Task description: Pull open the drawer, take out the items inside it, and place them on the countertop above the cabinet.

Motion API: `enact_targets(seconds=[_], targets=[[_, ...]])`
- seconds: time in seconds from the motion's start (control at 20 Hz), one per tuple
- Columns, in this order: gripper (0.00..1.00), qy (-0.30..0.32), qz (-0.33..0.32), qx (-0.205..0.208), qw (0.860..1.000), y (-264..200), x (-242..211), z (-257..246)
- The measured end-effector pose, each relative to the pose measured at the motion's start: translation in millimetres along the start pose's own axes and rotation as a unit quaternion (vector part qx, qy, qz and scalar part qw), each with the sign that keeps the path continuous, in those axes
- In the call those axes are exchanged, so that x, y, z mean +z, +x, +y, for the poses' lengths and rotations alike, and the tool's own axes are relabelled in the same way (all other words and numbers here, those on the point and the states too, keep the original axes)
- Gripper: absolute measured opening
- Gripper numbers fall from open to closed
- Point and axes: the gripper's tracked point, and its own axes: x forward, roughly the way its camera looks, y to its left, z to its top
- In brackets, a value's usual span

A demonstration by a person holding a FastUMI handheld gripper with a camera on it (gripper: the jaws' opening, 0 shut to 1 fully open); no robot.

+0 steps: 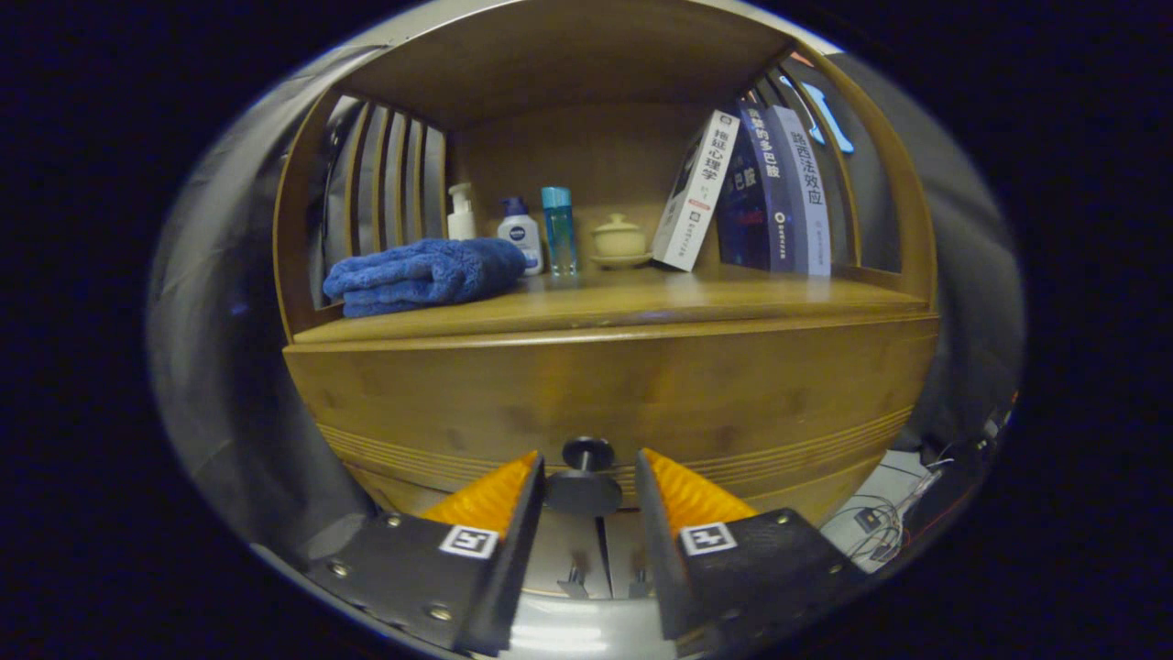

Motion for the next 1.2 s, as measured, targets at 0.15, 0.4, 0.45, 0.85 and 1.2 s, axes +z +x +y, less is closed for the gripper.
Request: enact_targets(seconds=[0.15,0.4,0.45,0.85,1.2], targets=[[0.45,0.012,-0.013,-0.002,1.000,-1.0,3.9,-0.3],[0.28,0.014,-0.017,-0.014,1.000,-3.8,0.6,1.6],[0.28,0.014,-0.016,-0.017,1.000,-8.1,-0.3,2.5],[0.28,0.015,-0.026,-0.035,0.999,-72.1,-17.2,6.7],[0.28,0.001,-0.027,-0.047,0.999,-138.9,-42.1,11.5]])
